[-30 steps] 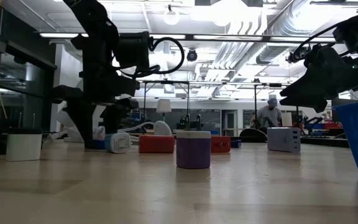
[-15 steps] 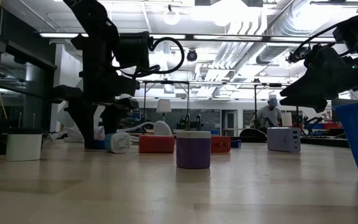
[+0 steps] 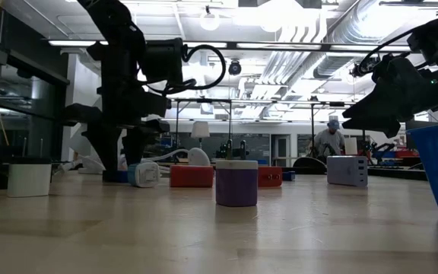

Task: Pick & Place Office items
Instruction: Put the left blue digital clock into the green bin

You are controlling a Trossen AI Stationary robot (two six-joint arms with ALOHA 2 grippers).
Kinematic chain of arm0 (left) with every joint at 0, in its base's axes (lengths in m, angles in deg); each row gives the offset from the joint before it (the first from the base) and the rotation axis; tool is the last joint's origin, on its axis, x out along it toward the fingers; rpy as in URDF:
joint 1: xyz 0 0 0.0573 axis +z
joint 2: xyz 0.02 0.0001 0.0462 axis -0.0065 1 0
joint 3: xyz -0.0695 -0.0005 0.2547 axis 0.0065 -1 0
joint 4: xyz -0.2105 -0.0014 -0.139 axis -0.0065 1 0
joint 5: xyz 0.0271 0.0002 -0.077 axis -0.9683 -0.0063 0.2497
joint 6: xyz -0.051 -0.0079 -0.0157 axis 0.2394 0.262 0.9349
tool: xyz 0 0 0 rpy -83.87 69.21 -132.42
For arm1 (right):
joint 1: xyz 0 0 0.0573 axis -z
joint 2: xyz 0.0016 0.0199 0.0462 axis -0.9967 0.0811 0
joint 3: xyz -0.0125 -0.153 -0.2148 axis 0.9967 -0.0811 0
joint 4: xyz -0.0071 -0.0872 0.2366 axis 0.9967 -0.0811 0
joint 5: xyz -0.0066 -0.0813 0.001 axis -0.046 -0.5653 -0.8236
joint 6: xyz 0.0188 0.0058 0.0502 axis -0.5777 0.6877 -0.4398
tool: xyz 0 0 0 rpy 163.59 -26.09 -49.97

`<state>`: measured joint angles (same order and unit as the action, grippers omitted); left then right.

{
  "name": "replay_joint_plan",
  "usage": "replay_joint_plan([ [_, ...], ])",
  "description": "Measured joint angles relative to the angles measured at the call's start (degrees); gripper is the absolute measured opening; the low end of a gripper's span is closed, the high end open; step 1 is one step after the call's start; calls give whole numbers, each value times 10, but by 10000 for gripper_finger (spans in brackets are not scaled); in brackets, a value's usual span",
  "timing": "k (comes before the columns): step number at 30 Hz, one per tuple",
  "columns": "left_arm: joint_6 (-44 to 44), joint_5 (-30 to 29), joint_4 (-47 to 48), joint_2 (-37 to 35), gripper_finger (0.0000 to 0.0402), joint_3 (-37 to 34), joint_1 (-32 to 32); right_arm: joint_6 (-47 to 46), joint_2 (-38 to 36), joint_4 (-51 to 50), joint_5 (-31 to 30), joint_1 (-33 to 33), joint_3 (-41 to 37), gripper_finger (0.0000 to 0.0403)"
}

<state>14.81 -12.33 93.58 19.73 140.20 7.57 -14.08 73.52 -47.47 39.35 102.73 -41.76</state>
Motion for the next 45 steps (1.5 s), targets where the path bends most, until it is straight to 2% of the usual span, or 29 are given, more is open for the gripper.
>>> replay_joint_plan([
  [23, 0, -2, 4, -6, 160, 0, 0, 0, 0, 0, 0, 0, 0, 184],
  [32, 3, -47, 18, -66, 160, 0, -26, 0, 0, 0, 0, 0, 0, 184],
  [40, 53, -64, 24, -132, 159, 0, -63, 0, 0, 0, 0, 0, 0, 184],
  [45, 79, -78, 39, -148, 159, 0, -81, 0, 0, 0, 0, 0, 0, 184],
])
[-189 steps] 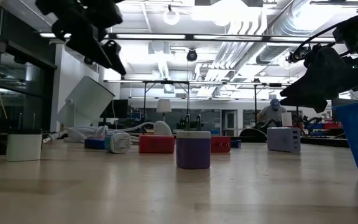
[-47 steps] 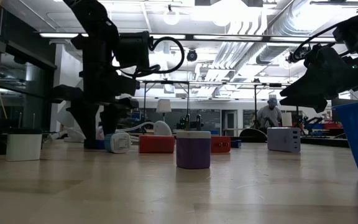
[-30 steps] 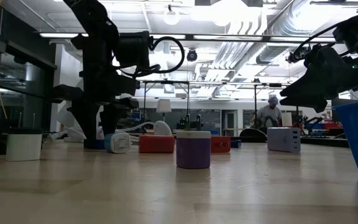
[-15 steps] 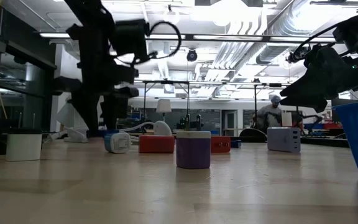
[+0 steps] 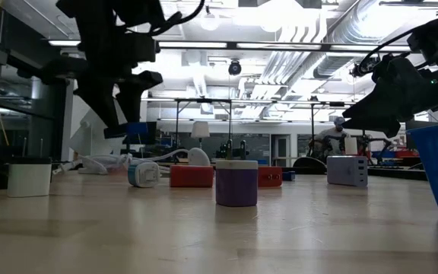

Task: Pick & Place Office items
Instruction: Put the left blue digital clock into the green bin

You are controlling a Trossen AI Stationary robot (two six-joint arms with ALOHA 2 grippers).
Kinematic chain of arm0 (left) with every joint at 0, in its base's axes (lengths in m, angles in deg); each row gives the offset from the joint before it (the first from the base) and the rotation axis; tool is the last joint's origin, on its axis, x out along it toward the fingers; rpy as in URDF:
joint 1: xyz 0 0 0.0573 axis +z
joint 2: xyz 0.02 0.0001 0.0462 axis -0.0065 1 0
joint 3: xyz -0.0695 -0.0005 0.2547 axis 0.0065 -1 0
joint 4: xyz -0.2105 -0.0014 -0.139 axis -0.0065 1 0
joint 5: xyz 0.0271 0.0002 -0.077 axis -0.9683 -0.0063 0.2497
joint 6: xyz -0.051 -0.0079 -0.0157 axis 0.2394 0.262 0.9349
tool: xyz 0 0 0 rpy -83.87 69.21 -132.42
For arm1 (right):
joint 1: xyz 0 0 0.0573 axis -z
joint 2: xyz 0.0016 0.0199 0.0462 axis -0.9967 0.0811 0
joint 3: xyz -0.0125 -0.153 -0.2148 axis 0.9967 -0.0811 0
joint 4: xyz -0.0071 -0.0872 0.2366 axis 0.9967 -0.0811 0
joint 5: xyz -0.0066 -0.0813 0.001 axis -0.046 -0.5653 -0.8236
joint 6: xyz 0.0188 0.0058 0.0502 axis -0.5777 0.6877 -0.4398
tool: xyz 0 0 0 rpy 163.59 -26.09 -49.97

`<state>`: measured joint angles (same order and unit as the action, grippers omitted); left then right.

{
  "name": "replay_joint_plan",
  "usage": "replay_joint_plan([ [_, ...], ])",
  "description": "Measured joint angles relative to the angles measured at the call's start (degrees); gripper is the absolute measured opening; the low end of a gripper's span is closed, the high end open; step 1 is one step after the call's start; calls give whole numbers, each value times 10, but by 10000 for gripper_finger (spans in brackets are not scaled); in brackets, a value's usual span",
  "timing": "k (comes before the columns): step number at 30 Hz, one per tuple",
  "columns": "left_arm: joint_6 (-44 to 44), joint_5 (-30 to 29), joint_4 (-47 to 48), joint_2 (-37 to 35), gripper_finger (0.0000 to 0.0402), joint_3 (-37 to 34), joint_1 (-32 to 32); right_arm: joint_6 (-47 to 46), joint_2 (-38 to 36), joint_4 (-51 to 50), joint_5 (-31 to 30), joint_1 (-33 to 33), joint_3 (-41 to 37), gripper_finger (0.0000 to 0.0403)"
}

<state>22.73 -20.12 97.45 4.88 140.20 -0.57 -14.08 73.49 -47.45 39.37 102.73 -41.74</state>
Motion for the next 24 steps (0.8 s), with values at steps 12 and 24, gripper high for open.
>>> replay_joint_plan([
  [12, 90, -6, 36, -16, 159, 1, -75, 0, 0, 0, 0, 0, 0, 184],
  [24, 232, -65, 78, -53, 159, 1, -199, 0, 0, 0, 0, 0, 0, 184],
])
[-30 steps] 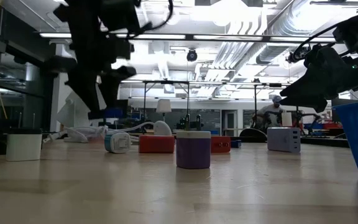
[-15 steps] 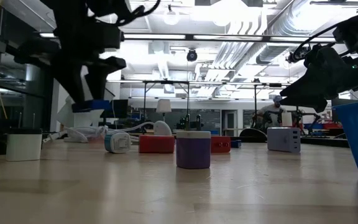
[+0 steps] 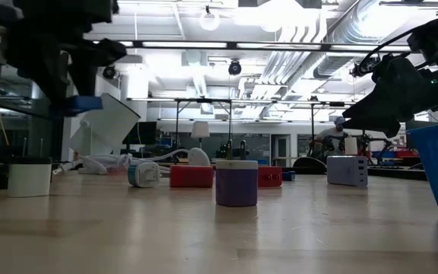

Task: Pick & Place Office items
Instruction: Put the left blue digital clock into the green bin

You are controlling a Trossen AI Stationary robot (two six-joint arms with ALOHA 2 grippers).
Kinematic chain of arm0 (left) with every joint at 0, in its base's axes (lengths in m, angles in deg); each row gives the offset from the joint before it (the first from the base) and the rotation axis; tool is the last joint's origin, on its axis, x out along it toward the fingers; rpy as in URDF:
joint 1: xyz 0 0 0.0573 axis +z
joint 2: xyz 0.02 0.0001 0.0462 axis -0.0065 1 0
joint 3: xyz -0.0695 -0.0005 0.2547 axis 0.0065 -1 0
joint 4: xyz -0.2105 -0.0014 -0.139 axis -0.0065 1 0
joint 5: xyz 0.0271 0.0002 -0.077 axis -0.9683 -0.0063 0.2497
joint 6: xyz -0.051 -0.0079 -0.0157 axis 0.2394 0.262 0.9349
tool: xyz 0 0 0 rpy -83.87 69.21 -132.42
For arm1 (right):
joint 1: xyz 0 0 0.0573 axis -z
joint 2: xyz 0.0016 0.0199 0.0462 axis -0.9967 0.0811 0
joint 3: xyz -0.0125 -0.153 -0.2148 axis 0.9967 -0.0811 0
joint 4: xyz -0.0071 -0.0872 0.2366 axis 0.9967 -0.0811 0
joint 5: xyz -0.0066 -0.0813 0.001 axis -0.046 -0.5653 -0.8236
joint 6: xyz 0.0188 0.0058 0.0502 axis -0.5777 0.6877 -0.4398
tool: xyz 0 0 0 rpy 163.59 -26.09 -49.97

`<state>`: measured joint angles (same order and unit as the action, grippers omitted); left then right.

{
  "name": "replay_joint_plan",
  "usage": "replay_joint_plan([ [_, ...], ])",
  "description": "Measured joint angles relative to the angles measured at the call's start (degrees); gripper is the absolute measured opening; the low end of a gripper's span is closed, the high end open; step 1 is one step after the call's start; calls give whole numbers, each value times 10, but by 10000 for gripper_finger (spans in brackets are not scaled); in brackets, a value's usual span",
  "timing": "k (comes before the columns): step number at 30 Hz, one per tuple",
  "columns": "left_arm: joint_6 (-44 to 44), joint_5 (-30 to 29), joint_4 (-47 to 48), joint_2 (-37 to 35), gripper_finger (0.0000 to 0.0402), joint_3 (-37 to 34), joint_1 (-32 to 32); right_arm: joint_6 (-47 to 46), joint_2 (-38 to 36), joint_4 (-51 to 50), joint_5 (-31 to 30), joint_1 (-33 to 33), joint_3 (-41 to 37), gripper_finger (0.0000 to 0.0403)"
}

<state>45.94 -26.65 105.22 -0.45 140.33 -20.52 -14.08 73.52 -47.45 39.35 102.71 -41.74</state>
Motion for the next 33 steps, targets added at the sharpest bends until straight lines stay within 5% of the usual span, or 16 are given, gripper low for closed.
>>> replay_joint_plan([
  [13, 146, -8, 44, -4, 159, 1, -82, 0, 0, 0, 0, 0, 0, 184],
  [33, 204, 12, 154, -61, 159, 79, -85, 0, 0, 0, 0, 0, 0, 184],
])
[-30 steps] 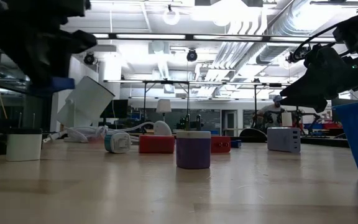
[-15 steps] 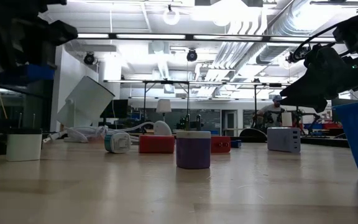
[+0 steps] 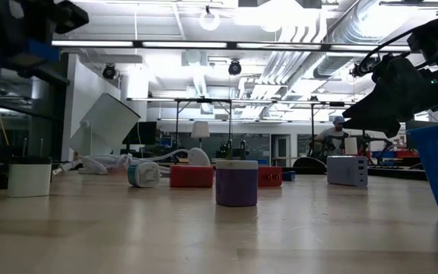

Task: Pick & Place Office items
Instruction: Put the left blue digital clock into the green bin

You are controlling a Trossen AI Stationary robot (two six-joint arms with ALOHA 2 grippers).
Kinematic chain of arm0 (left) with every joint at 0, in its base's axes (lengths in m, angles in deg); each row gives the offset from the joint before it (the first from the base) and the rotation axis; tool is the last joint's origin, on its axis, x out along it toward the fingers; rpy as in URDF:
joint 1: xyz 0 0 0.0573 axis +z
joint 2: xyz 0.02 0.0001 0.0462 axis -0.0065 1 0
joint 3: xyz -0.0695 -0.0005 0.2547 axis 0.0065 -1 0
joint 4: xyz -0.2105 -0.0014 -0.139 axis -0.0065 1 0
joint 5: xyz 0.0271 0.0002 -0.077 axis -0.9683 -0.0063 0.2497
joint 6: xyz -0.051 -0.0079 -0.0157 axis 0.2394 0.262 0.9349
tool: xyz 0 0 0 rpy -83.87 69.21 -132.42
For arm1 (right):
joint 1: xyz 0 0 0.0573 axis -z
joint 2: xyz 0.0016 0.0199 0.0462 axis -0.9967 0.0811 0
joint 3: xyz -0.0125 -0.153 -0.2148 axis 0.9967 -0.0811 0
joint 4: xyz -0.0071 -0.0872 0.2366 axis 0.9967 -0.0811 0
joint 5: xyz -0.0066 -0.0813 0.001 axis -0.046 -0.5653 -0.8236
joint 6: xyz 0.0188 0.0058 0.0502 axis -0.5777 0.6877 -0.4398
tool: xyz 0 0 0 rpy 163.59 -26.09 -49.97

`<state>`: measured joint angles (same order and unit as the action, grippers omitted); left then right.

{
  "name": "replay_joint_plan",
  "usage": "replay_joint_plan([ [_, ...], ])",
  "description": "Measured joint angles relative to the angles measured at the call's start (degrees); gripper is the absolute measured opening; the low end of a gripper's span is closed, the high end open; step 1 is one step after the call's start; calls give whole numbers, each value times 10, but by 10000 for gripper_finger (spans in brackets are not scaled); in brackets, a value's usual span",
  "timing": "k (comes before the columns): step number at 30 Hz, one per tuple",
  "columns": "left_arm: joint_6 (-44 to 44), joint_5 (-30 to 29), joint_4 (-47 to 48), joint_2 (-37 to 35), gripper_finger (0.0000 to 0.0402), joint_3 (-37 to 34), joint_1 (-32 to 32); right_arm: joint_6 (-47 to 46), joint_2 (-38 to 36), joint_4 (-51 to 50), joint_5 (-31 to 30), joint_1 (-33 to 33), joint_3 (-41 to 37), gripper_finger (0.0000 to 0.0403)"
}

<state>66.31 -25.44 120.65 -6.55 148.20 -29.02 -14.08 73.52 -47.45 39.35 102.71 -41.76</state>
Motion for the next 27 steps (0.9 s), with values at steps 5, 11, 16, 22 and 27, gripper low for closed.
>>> replay_joint_plan([
  [5, 0, 2, 8, 0, 159, 8, 0, 0, 0, 0, 0, 0, 0, 184],
  [11, 21, 12, 8, 0, 159, 8, -10, 0, 0, 0, 0, 0, 0, 184],
  [16, 50, 13, 8, 11, 159, 8, -40, 0, 0, 0, 0, 0, 0, 184],
  [22, 99, 19, -7, 39, 159, 8, -91, 0, 0, 0, 0, 0, 0, 184],
  [27, 137, 28, -37, 65, 159, 8, -122, 0, 0, 0, 0, 0, 0, 184],
])
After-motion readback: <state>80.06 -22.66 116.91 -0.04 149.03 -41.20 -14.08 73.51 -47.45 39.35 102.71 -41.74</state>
